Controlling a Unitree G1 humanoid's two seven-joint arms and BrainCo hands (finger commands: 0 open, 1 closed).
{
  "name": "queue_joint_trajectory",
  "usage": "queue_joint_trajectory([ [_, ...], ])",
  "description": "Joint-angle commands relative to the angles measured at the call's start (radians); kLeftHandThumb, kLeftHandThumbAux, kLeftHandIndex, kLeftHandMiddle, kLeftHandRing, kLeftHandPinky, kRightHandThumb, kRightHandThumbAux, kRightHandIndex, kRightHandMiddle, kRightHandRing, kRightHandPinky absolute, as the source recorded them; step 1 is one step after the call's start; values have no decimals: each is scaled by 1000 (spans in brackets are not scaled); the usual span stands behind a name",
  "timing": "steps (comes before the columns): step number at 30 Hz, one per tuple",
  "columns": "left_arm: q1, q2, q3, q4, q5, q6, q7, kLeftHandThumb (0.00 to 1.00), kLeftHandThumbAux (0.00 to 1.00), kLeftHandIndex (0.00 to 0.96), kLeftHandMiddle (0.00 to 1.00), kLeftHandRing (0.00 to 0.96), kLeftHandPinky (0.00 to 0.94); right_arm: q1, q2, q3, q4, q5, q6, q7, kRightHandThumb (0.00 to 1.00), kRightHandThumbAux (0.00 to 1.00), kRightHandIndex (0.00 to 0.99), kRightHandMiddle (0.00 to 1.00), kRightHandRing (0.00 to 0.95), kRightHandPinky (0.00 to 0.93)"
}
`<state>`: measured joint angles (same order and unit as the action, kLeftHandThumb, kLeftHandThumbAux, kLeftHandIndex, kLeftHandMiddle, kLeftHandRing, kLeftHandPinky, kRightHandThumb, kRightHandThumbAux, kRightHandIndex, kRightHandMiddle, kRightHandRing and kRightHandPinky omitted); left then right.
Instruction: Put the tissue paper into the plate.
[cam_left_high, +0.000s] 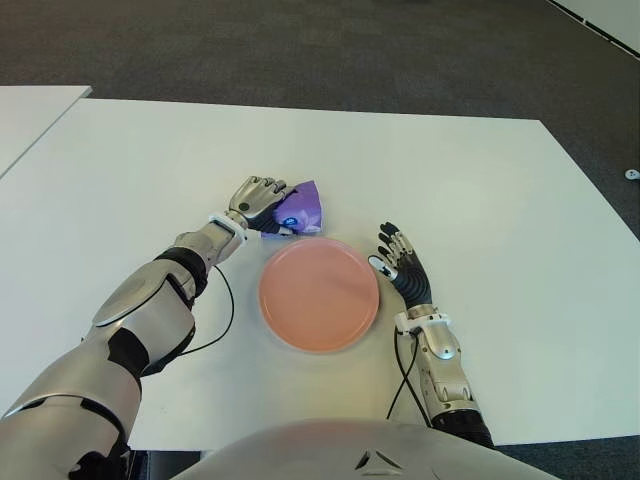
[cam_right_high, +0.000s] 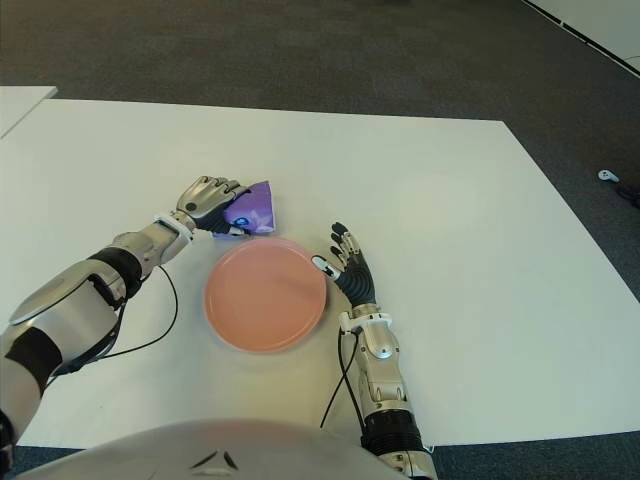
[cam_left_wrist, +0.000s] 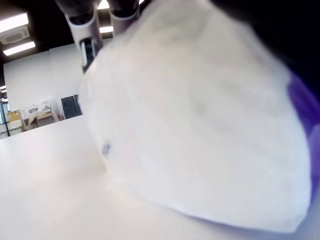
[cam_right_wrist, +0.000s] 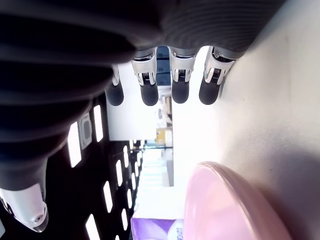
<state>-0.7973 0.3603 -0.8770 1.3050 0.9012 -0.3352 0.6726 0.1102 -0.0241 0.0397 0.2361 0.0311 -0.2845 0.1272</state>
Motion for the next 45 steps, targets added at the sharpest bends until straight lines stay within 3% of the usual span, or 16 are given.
queue_joint_trajectory([
  [1, 105, -11, -22, 57, 32, -8, -67, 720, 700, 443, 840, 813, 809, 49, -2, -2, 101, -6, 70, -5, 97, 630, 0, 0, 0, 0],
  [5, 90, -8, -9, 57, 24, -4, -66, 720, 700, 443, 845, 818, 815, 44, -2, -2, 112, -7, 61, -2, 98, 628, 0, 0, 0, 0],
  [9, 28, 25, 52, 48, -28, -37, -110, 719, 701, 443, 847, 817, 808, 39, -3, -2, 123, -7, 56, -1, 93, 630, 0, 0, 0, 0],
  [13, -36, 54, 168, 23, -135, -80, -189, 718, 701, 443, 824, 797, 771, 37, -3, -5, 134, -1, 44, 2, 78, 632, 0, 0, 0, 0],
  [19, -70, 76, 324, -12, -270, -140, -258, 719, 701, 443, 797, 776, 765, 31, -1, -5, 144, -2, 31, -1, 73, 627, 0, 0, 0, 0],
  [22, -77, 95, 396, -66, -337, -209, -281, 721, 700, 443, 792, 777, 776, 30, 1, -3, 143, -7, 27, -6, 71, 622, 0, 0, 0, 0],
  [27, -59, 126, 475, -176, -399, -296, -322, 724, 699, 444, 798, 789, 798, 29, 1, -1, 140, -12, 28, -14, 71, 610, 0, 0, 0, 0],
  [32, 18, 176, 517, -376, -417, -376, -358, 729, 697, 444, 812, 806, 817, 26, 6, -1, 149, -15, 29, -25, 79, 605, 0, 1, 0, 0],
  [45, 128, 212, 569, -614, -377, -396, -394, 731, 696, 444, 826, 823, 828, 15, 12, 3, 164, -17, 27, -28, 72, 595, 0, 1, 0, 0],
])
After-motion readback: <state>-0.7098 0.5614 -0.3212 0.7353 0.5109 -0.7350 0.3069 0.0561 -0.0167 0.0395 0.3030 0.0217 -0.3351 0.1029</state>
